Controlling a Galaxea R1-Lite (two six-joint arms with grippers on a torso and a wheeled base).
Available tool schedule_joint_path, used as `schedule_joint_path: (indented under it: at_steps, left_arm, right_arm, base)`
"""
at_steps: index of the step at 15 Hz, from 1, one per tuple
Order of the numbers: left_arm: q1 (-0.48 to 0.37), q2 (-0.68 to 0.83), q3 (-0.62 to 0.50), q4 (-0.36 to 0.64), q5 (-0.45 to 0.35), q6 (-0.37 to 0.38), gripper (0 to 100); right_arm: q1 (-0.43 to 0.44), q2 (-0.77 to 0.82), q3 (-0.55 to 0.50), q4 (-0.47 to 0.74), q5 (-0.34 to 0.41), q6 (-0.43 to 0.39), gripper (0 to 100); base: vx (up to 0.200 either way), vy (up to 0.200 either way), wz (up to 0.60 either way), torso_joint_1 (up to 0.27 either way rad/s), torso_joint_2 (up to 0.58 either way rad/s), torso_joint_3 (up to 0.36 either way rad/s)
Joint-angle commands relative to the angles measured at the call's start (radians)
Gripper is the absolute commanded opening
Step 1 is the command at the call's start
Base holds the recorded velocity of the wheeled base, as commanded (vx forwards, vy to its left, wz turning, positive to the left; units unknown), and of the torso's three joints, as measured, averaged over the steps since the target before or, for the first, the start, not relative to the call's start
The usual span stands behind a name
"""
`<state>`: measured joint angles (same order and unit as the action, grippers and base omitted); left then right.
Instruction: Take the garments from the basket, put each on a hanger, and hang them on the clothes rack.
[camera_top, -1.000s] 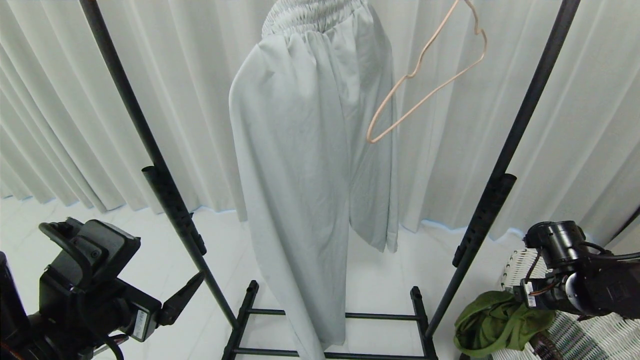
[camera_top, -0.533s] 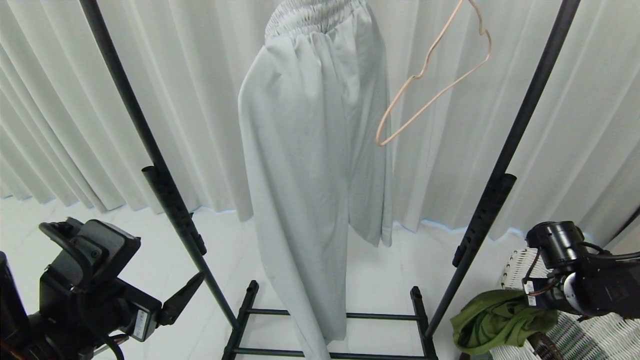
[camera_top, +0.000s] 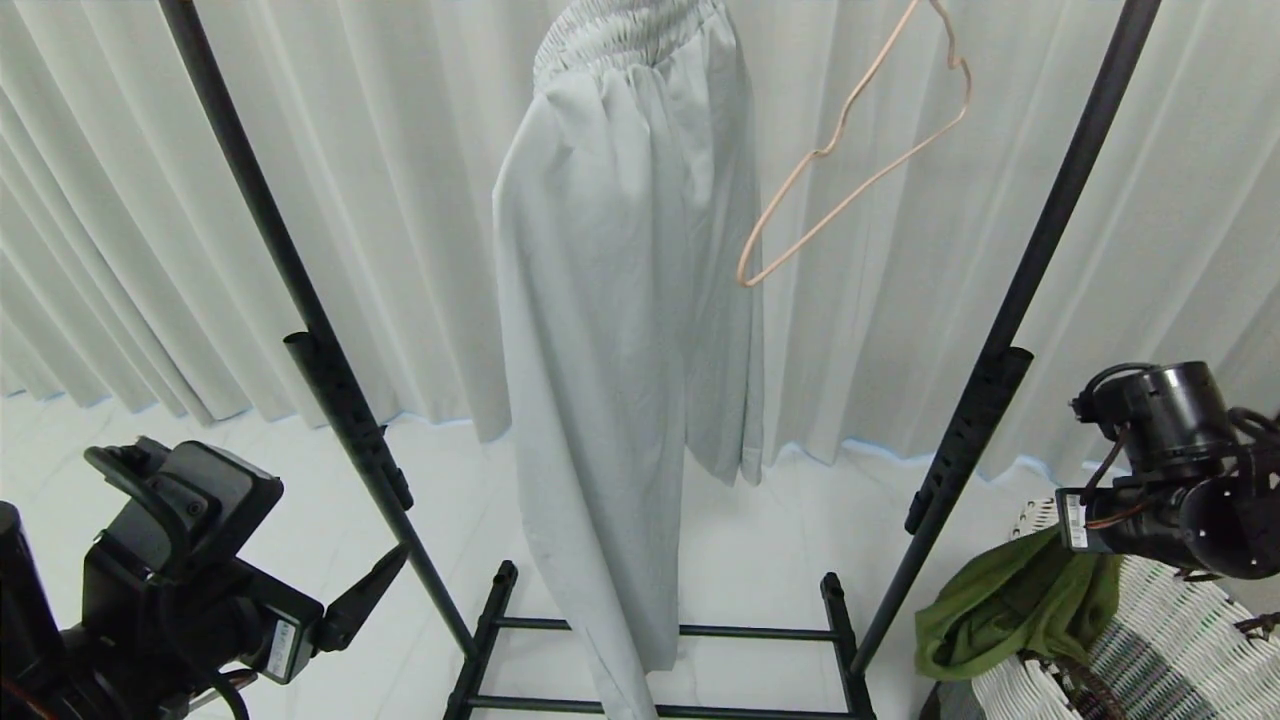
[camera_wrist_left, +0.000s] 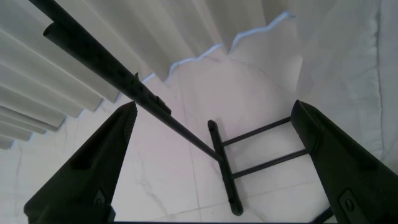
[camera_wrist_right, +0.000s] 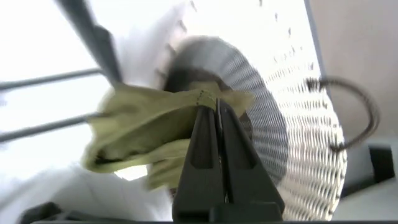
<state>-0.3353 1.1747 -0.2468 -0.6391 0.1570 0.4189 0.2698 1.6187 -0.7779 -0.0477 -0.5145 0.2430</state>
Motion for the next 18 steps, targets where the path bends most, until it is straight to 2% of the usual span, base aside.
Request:
schedule_joint_path:
  at_steps: [1,2,5,10,14,17,18]
  left_arm:
    - [0.001,0.002,-0.002,-0.001,0.003,0.003,100]
    - [0.001,0.0,-0.002,-0.001,0.003,0.003,100]
    - [0.006,-0.004,0.0,-0.001,0.004,0.003,100]
    - [0.006,-0.006,0.0,-0.001,0.004,0.0,100]
    - [0.006,-0.007,0.0,-0.001,0.004,0.008,100]
    - [0.006,-0.006,-0.005,-0.001,0.004,0.009,100]
    - [0.006,-0.007,-0.006,-0.001,0.012,0.008,100]
  right_arm:
    - [0.092,-0.138,-0.1,0.081,0.001,-0.001,0]
    - [0.14,-0.177,-0.129,0.126,0.001,-0.002,0]
    - [0.241,-0.244,-0.185,0.212,-0.002,-0.005,0]
    - [0.332,-0.306,-0.202,0.227,-0.002,-0.097,0]
    - [0.39,-0.296,-0.23,0.23,-0.001,-0.102,0]
    - [0.399,-0.292,-0.23,0.23,-0.002,-0.102,0]
    - [0.401,-0.29,-0.23,0.229,-0.002,-0.102,0]
  base:
    - [0.0,0.0,0.0,0.0,0.0,0.0]
    - [0.0,0.0,0.0,0.0,0.0,0.0]
    - [-0.2,0.0,0.0,0.002,0.0,0.002]
    - [-0.2,0.0,0.0,0.002,0.0,0.0]
    - [0.0,0.0,0.0,0.0,0.0,0.0]
    - [0.0,0.0,0.0,0.0,0.0,0.0]
    - [0.0,0.2,0.0,0.002,0.01,0.002]
